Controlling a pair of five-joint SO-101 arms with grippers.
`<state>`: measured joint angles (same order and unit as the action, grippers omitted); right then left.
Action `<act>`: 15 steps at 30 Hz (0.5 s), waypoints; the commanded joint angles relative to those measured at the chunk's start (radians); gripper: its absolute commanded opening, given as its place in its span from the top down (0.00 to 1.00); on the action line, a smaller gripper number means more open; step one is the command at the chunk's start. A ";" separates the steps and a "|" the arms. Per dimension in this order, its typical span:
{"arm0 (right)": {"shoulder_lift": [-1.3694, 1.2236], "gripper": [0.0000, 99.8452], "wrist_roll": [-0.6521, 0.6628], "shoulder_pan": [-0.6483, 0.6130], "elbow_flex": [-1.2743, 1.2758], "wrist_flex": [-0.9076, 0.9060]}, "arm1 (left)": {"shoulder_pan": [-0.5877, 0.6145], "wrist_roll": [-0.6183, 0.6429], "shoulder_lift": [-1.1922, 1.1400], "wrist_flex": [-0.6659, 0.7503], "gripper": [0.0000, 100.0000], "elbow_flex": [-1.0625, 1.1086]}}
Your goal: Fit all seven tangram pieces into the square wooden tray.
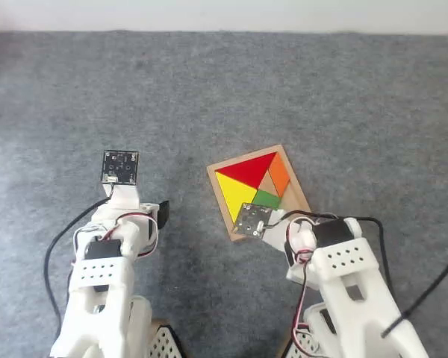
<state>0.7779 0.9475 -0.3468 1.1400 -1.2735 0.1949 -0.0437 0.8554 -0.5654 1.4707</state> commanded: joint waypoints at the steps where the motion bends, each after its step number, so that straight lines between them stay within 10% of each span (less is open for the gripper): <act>1: -0.061 0.72 0.044 -0.005 -0.018 0.067 | -0.003 -0.005 0.011 0.012 0.73 -0.008; 15: -0.312 0.70 0.048 -0.005 -0.017 0.278 | -0.003 -0.006 0.011 0.012 0.73 -0.008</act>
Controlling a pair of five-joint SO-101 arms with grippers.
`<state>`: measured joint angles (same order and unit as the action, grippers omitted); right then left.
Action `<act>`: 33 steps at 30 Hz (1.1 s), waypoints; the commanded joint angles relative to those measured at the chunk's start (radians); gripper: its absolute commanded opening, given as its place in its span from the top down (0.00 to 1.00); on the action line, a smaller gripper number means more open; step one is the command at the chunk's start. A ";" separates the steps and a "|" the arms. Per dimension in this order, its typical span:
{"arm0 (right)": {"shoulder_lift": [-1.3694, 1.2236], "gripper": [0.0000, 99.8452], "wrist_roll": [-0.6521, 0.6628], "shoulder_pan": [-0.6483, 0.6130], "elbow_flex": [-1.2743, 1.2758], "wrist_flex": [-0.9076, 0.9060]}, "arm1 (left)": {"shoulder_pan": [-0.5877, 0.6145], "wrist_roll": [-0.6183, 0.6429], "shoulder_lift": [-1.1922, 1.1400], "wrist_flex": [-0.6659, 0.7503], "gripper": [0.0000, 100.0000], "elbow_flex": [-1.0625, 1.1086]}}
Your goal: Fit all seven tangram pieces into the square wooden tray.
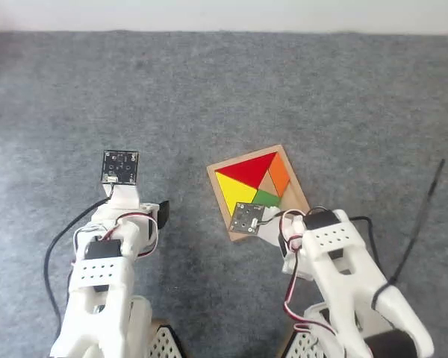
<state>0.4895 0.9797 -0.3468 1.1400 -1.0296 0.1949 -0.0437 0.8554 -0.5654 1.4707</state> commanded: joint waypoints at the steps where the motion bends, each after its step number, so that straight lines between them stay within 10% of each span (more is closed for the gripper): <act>1: -0.039 0.70 0.018 -0.004 -0.017 0.039 | -0.003 -0.006 0.011 0.012 0.73 -0.008; 8: -0.091 0.88 0.012 -0.002 -0.018 0.048 | -0.003 -0.005 0.012 0.012 0.73 -0.008; 22: -0.068 0.87 0.061 0.104 -0.026 0.035 | -0.003 -0.006 0.012 0.012 0.73 -0.008; 33: 0.229 0.87 0.226 0.104 -0.302 -0.361 | -0.003 -0.006 0.012 0.012 0.73 -0.007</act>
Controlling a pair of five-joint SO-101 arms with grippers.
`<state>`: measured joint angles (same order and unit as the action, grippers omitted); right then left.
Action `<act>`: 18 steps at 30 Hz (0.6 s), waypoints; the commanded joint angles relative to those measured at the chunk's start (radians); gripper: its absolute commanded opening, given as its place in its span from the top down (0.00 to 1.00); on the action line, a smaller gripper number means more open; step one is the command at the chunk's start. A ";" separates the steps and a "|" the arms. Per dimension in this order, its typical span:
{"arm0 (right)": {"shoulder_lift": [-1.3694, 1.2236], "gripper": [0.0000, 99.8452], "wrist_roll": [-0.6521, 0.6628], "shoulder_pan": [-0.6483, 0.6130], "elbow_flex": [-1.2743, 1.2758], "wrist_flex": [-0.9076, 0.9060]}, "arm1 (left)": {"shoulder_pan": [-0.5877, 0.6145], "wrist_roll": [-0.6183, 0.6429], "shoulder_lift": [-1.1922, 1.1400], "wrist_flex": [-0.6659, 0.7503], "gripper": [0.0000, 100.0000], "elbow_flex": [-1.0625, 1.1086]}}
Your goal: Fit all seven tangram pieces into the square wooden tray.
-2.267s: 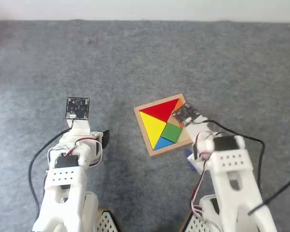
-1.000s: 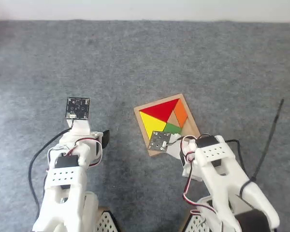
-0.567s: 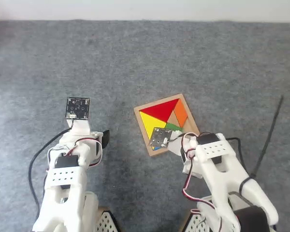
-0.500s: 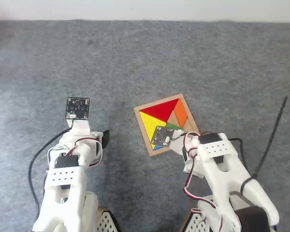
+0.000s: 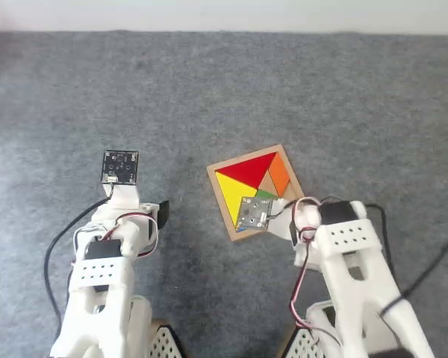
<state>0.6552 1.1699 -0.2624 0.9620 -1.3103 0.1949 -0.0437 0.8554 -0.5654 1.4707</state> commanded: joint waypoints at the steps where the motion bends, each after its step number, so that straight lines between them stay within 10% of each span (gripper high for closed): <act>1: 0.059 0.87 0.046 0.019 -0.153 -0.102 | -0.003 -0.006 0.012 0.012 0.73 -0.007; 10: -0.216 0.87 0.321 -0.031 -0.411 -0.125 | -0.002 -0.002 0.012 0.012 0.73 -0.007; 18: -0.552 0.87 0.947 -0.064 -0.614 -0.180 | -0.002 -0.005 0.012 0.012 0.73 -0.007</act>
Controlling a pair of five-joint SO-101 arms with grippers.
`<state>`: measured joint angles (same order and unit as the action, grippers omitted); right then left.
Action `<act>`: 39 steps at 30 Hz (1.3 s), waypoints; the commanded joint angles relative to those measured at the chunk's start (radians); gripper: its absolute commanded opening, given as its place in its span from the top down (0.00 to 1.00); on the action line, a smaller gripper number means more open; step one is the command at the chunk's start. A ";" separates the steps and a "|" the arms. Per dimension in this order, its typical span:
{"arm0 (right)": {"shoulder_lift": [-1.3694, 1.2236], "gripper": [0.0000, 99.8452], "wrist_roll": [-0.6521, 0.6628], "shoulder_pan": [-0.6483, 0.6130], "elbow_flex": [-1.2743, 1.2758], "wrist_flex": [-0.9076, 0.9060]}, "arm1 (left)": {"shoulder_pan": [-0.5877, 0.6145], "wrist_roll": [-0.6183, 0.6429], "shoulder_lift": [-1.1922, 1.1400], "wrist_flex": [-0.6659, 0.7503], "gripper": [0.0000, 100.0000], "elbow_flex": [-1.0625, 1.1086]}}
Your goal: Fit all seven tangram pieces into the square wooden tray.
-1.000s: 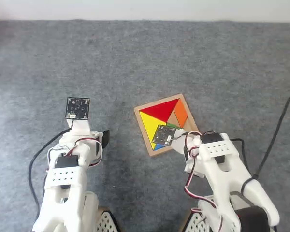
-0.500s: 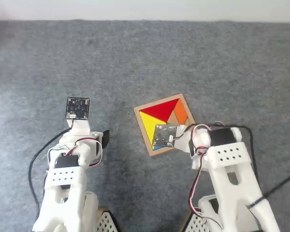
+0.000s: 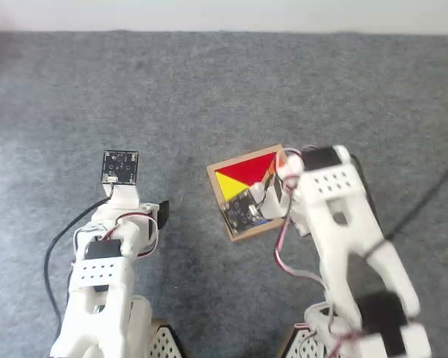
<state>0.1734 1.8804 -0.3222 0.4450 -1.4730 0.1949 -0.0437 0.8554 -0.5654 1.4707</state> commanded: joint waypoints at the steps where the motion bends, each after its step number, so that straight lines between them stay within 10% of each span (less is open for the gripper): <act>1: -0.099 0.87 0.293 0.001 -0.110 -0.018 | -0.002 -0.005 0.012 0.012 0.73 -0.007; 18: -0.278 0.89 0.695 0.030 -0.190 0.186 | -0.002 -0.006 0.012 -0.015 0.73 -0.010; 39: -0.323 0.72 0.586 0.050 -0.193 0.303 | -0.002 -0.006 0.012 -0.015 0.73 -0.010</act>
<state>-0.2179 2.5002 -0.2823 0.2900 -1.1845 0.1949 -0.0437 0.8554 -0.5777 1.4707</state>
